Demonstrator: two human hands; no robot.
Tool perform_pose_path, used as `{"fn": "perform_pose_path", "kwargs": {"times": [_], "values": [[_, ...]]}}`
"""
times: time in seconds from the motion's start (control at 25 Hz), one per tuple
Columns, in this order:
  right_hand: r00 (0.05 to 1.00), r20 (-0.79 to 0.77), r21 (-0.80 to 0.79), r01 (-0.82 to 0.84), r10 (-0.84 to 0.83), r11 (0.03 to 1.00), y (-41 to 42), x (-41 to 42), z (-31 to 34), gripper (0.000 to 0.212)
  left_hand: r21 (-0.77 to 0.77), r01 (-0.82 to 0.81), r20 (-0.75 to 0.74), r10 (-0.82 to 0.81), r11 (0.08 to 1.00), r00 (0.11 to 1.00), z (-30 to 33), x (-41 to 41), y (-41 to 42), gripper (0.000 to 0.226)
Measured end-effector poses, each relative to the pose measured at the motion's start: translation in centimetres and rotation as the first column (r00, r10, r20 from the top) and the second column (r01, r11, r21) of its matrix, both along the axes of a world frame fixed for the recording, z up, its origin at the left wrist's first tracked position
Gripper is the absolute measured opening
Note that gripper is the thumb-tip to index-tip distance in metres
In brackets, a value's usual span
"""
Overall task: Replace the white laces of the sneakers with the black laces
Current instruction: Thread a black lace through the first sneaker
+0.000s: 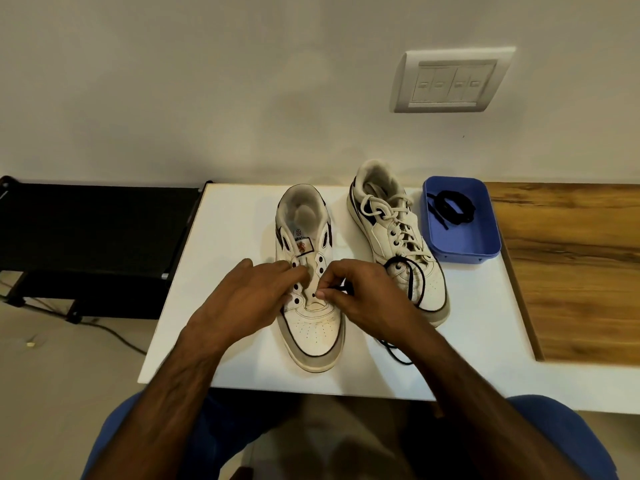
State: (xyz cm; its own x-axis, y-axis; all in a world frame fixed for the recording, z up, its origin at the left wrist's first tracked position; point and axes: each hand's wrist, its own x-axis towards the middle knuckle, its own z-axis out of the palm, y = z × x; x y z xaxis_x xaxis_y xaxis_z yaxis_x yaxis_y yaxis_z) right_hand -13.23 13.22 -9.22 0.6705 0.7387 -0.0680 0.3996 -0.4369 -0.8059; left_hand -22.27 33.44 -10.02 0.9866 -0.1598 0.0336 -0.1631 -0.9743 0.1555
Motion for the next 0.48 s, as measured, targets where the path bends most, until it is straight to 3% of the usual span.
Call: {"fn": "perform_pose_path", "kwargs": {"times": [0.16,0.24,0.36,0.48], "values": [[0.997,0.065,-0.026,-0.045,0.047,0.999,0.8,-0.9,-0.7,0.004,0.059,-0.001,-0.023,0.002,0.998,1.0,-0.2,0.3,0.2,0.028],[0.992,0.122,-0.026,-0.041,0.044,0.999,0.9,-1.2,-0.9,0.003,-0.057,0.007,-0.061,-0.011,0.998,0.998,-0.1,0.2,0.7,0.024],[0.986,0.162,-0.071,-0.019,0.03,0.997,0.9,-1.5,-0.7,0.009,-0.364,-0.026,-0.186,-0.045,0.931,0.981,0.1,0.0,1.4,0.02],[0.98,0.196,-0.061,-0.005,0.016,0.998,1.0,-1.7,-0.7,0.013,-0.434,-0.025,-0.205,-0.072,0.9,0.976,0.0,0.0,1.3,0.022]]}}
